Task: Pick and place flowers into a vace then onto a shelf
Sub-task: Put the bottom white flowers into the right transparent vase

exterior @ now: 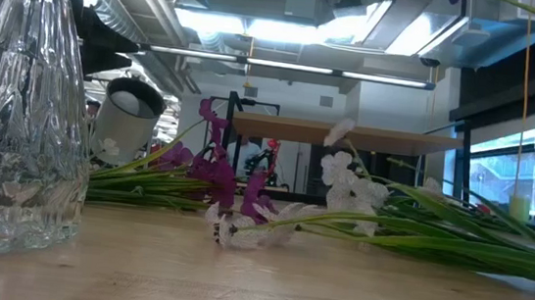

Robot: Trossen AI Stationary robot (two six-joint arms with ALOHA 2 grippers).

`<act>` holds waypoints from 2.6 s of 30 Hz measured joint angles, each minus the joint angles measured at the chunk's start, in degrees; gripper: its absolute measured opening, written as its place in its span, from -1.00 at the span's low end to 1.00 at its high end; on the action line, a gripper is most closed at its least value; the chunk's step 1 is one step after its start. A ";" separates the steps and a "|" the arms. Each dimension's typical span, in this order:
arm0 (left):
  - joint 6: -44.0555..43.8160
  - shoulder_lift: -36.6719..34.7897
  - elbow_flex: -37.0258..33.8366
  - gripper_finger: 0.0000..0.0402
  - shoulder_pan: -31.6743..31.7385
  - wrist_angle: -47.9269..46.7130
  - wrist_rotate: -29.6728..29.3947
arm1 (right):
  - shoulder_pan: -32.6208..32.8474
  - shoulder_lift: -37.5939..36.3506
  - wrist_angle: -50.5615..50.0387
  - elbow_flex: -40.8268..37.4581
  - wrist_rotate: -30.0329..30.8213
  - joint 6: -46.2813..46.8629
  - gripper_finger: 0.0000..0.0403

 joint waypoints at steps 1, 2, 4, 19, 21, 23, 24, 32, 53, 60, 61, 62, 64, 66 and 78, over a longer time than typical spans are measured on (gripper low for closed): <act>0.00 0.01 0.00 -0.02 -0.02 0.00 0.00 | -0.28 0.02 -0.33 -0.04 0.09 -0.96 -0.01; 0.00 0.01 0.00 -0.02 -0.02 0.01 0.00 | -0.55 0.02 -0.53 -0.08 0.16 -2.33 -0.01; 0.00 0.00 0.00 -0.02 -0.02 0.00 -0.02 | -1.09 0.05 -0.74 -0.13 0.41 -4.22 -0.01; 0.02 0.02 -0.01 -0.02 -0.02 0.00 0.00 | -4.15 1.91 -0.70 -0.12 2.63 -7.38 -0.01; 0.00 0.02 0.00 -0.02 -0.02 0.00 0.00 | -4.22 2.31 -0.63 -0.07 2.24 -7.30 -0.01; 0.02 0.02 0.00 -0.02 -0.01 0.00 0.00 | -4.23 2.38 -0.61 -0.06 2.08 -7.18 -0.01; 0.01 0.00 -0.01 -0.02 0.00 0.00 -0.02 | -4.23 2.40 -0.61 -0.07 2.10 -7.18 -0.01; 0.02 0.01 0.00 -0.02 -0.01 0.00 -0.02 | -4.52 2.45 -0.55 -0.09 2.90 -7.15 -0.01; 0.02 0.01 0.00 -0.02 0.00 0.01 -0.04 | -4.74 2.54 -1.79 -0.20 3.33 -6.91 -0.92; 0.02 0.02 -0.02 -0.02 -0.02 0.00 -0.09 | -4.77 1.84 -2.65 -0.21 2.19 -3.34 -0.97; 0.02 0.00 0.00 -0.02 -0.02 0.00 -0.09 | -4.78 1.33 -2.98 -0.23 2.22 -2.28 -0.98; 0.02 0.01 0.00 -0.02 -0.01 0.00 -0.09 | -4.78 0.72 -3.55 -0.23 2.41 -0.76 -0.98; 0.02 0.00 -0.01 -0.02 -0.01 0.01 -0.15 | -4.78 -0.43 -6.82 -0.49 3.06 2.52 -0.98; 0.02 0.00 0.00 -0.02 -0.02 0.00 -0.15 | -4.80 -2.03 -11.41 -0.98 5.39 4.87 -0.99; 0.81 0.48 0.00 -0.02 -0.01 0.00 -0.16 | -4.74 -16.52 -16.69 -0.47 28.82 9.33 -0.99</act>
